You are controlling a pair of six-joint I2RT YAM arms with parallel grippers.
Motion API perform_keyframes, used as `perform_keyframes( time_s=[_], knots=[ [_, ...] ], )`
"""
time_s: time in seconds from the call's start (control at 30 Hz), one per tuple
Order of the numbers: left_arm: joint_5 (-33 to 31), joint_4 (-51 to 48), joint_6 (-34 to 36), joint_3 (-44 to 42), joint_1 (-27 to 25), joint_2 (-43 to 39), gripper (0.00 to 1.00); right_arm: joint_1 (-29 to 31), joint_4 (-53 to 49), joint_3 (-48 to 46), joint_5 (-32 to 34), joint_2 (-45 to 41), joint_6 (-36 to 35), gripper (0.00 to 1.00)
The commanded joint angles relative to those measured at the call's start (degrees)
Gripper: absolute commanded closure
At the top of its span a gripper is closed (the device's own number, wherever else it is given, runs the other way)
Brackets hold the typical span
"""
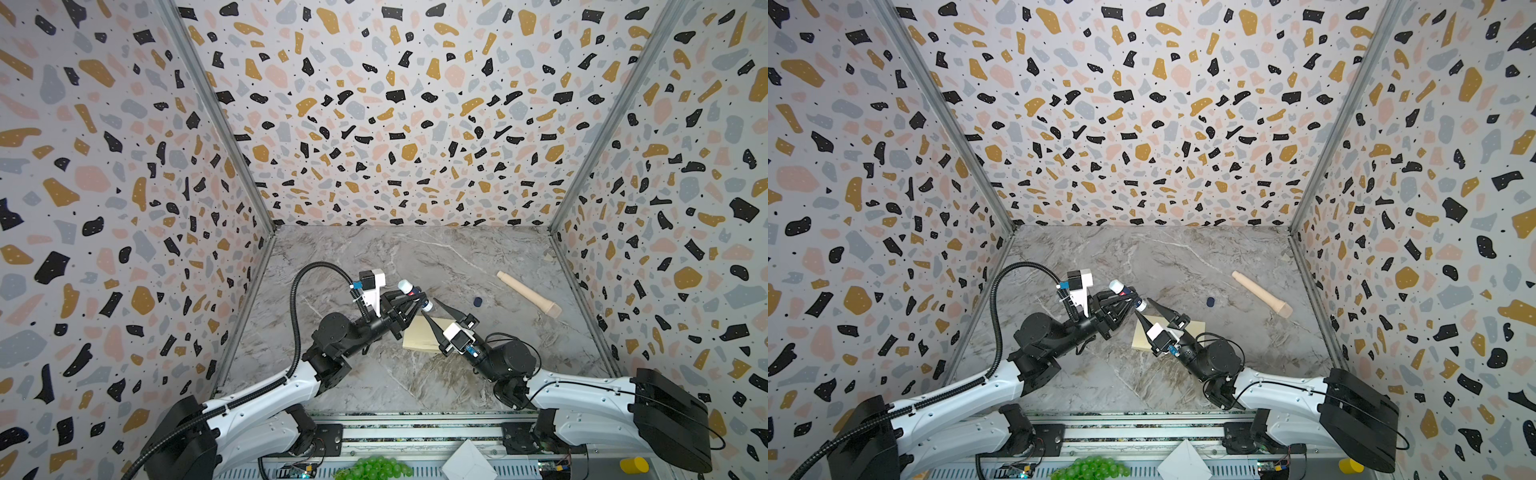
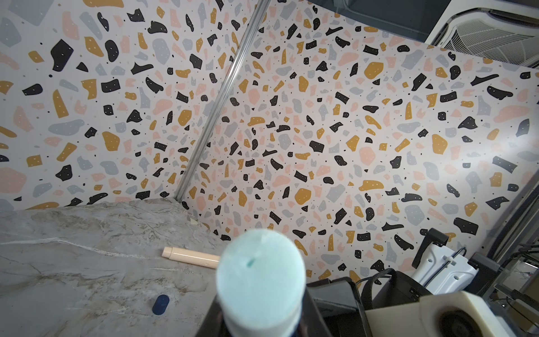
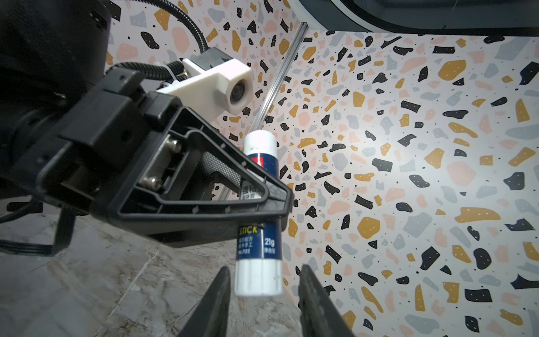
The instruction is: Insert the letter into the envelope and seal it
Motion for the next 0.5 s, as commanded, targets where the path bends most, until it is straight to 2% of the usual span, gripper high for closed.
perform_keyframes(
  time_s=[0.0, 0.37, 0.47],
  knots=[
    [-0.34, 3.62, 0.15, 1.05, 0.08, -0.29, 1.0, 0.45, 2.33, 1.46, 1.6, 0.18, -0.81, 0.64],
    [-0.38, 3.86, -0.13, 0.78, 0.1, -0.26, 1.0, 0.89, 2.37, 2.54, 1.55, 1.23, -0.04, 0.7],
    [-0.2, 3.86, -0.22, 0.72, 0.16, -0.27, 1.0, 0.94, 2.38, 2.77, 1.55, 1.34, 0.14, 0.76]
  ],
)
